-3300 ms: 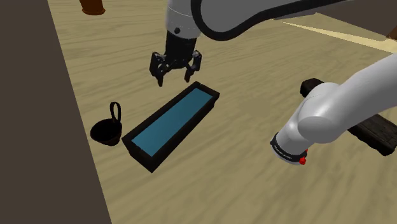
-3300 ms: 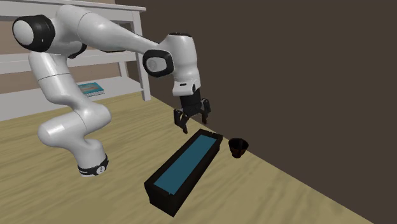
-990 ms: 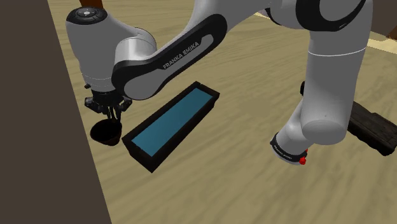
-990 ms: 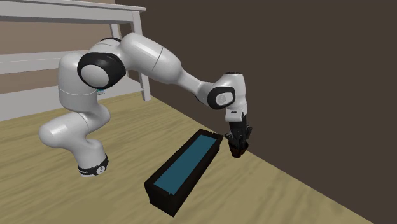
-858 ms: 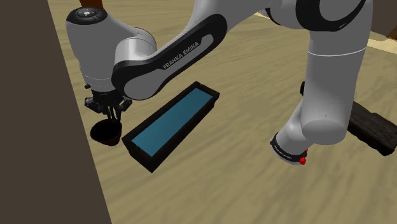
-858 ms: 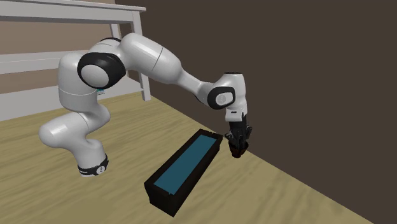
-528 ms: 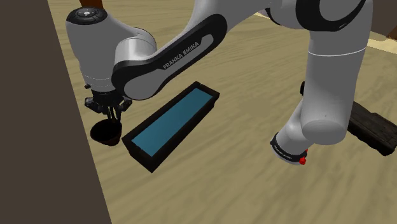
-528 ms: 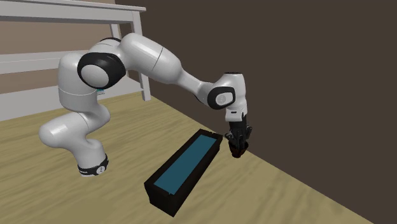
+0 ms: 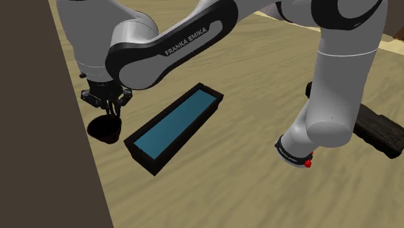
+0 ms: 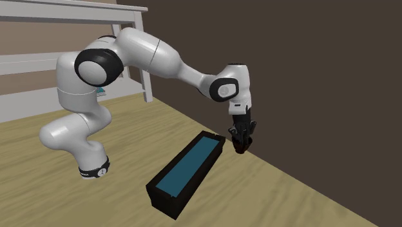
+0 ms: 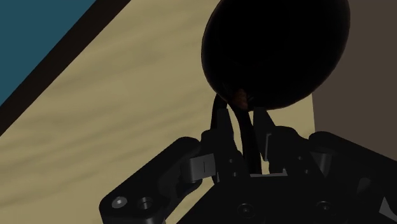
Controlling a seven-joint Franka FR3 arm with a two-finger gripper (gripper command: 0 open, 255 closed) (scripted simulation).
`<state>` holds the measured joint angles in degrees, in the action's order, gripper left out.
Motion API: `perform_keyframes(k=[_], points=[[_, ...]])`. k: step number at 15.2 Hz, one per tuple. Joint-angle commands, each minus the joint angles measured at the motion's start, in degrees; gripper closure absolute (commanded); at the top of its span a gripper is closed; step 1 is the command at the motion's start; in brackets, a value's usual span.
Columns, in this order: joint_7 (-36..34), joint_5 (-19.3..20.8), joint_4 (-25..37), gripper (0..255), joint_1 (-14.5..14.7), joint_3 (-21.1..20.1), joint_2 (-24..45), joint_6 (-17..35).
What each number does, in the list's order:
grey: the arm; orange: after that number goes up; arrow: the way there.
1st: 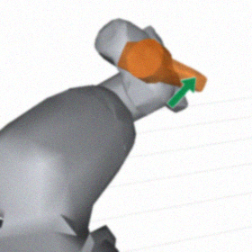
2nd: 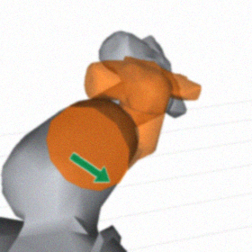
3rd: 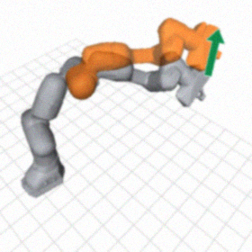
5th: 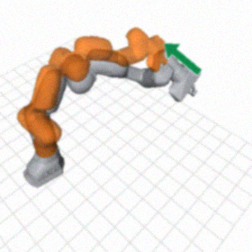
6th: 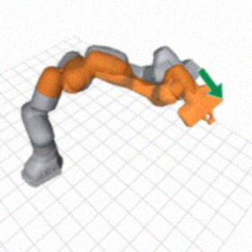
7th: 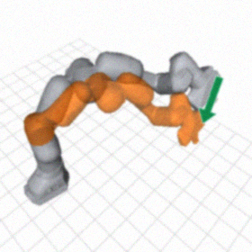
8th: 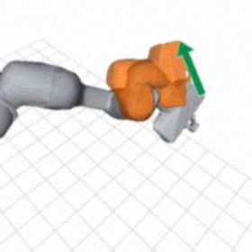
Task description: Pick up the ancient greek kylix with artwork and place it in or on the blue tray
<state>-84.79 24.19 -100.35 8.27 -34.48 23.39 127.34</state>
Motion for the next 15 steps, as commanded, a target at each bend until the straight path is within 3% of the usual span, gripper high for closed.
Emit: perform_keyframes(k=[1, 15], points=[[0.6, -0.7, 0.8, 255, -0.2, -0.3, -0.6, -1.2], [3.7, -4.2, 7.2, 255, -0.8, -1.9, -4.0, -10.2]])
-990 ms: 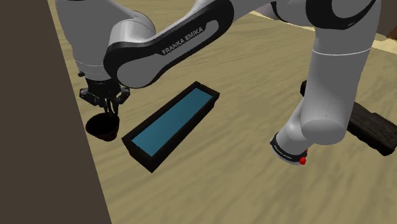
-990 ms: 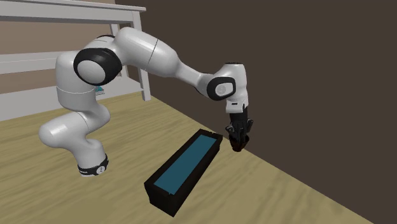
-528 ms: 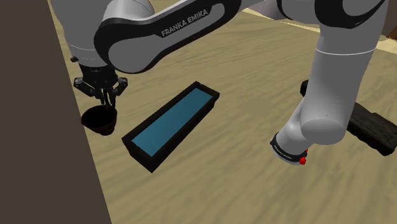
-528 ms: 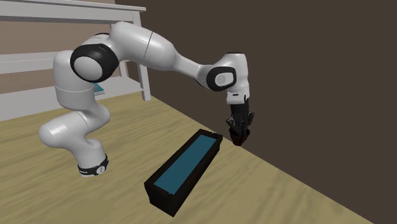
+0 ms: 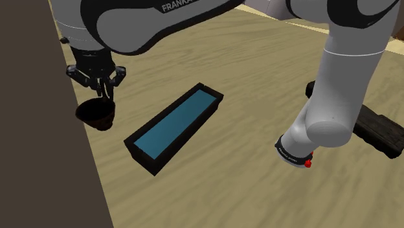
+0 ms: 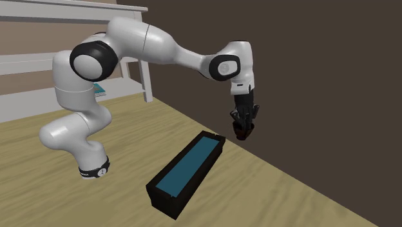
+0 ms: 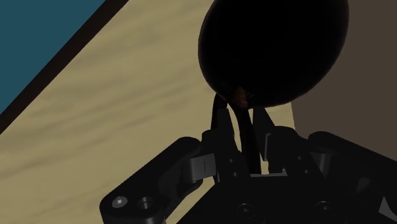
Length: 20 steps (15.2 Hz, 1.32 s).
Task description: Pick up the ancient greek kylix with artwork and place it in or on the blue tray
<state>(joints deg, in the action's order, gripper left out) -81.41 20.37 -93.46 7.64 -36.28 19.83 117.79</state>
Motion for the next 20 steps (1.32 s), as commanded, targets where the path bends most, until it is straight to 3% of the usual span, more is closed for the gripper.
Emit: perform_keyframes(k=[1, 10, 15, 20], points=[[0.5, -0.5, 0.9, 255, -0.1, -0.2, -0.5, -1.3], [1.8, -1.6, 6.6, 255, 0.3, -0.7, -1.2, -7.4], [8.6, -10.9, -8.5, 255, -7.1, -1.3, -15.3, -2.7], [17.6, -20.6, -20.6, 255, -9.9, 2.0, -28.7, -0.9]])
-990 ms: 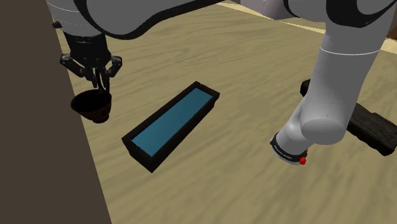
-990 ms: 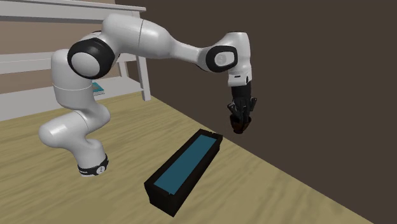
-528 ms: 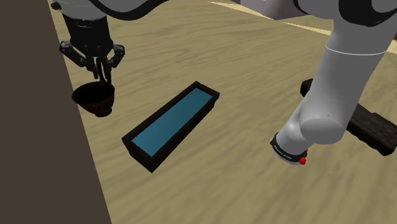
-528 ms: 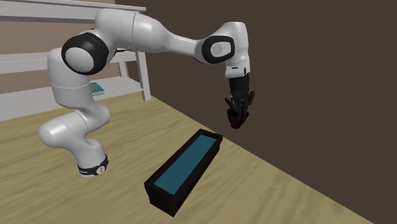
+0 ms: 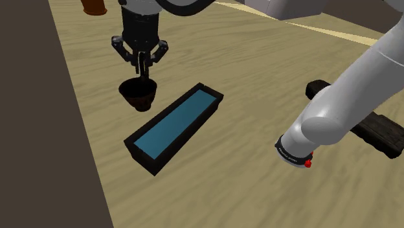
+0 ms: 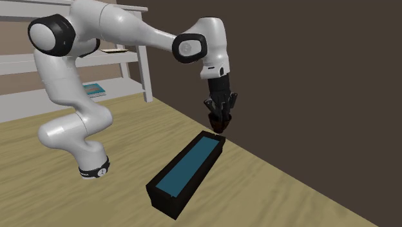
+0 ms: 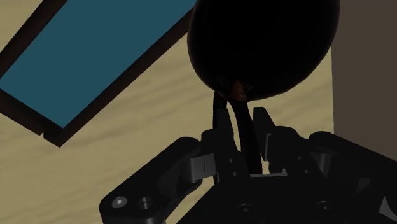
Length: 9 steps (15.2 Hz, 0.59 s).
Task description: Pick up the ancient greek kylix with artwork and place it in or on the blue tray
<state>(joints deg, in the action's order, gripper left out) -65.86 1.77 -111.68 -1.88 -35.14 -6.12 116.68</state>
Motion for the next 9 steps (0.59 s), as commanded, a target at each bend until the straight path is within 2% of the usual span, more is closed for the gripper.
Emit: perform_keyframes(k=[1, 5, 9], points=[[3.8, -3.6, -4.5, 255, -0.5, 1.9, -5.2, 0.3], [10.3, -8.5, -12.2, 255, 0.1, 6.5, -14.5, -0.5], [15.9, -11.1, -18.9, 255, 1.0, 11.5, -22.9, -2.3]])
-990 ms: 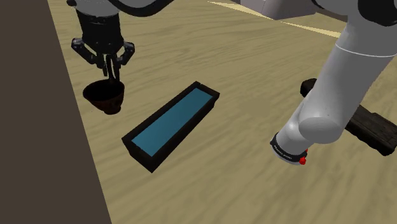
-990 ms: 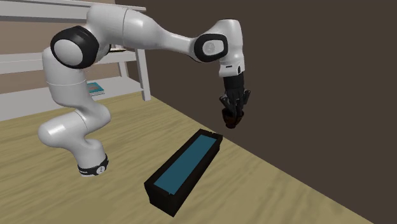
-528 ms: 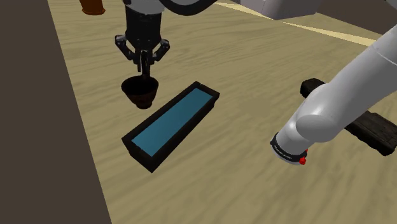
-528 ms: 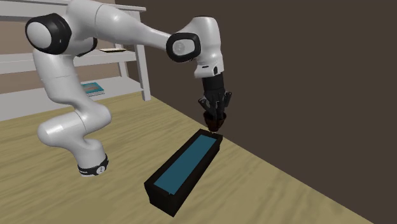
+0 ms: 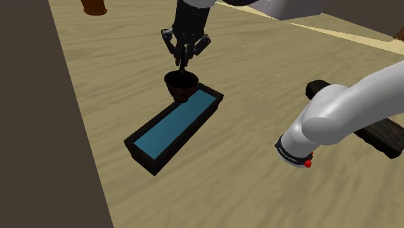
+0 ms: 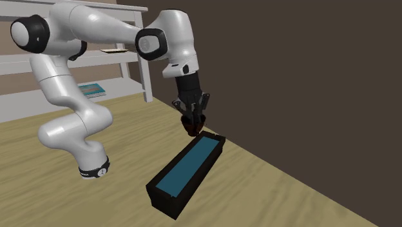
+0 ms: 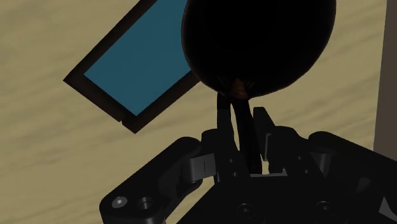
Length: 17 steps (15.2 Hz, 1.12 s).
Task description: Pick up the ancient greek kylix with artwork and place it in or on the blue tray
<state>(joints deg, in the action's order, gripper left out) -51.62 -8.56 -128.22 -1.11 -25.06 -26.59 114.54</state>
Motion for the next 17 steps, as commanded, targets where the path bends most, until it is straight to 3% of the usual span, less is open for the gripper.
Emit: perform_keyframes(k=[1, 17], points=[[1.6, -0.8, -3.0, 255, 0.4, 1.3, -2.4, 0.6], [1.1, -1.5, -13.3, 255, 0.6, -0.9, 0.3, 13.5]])
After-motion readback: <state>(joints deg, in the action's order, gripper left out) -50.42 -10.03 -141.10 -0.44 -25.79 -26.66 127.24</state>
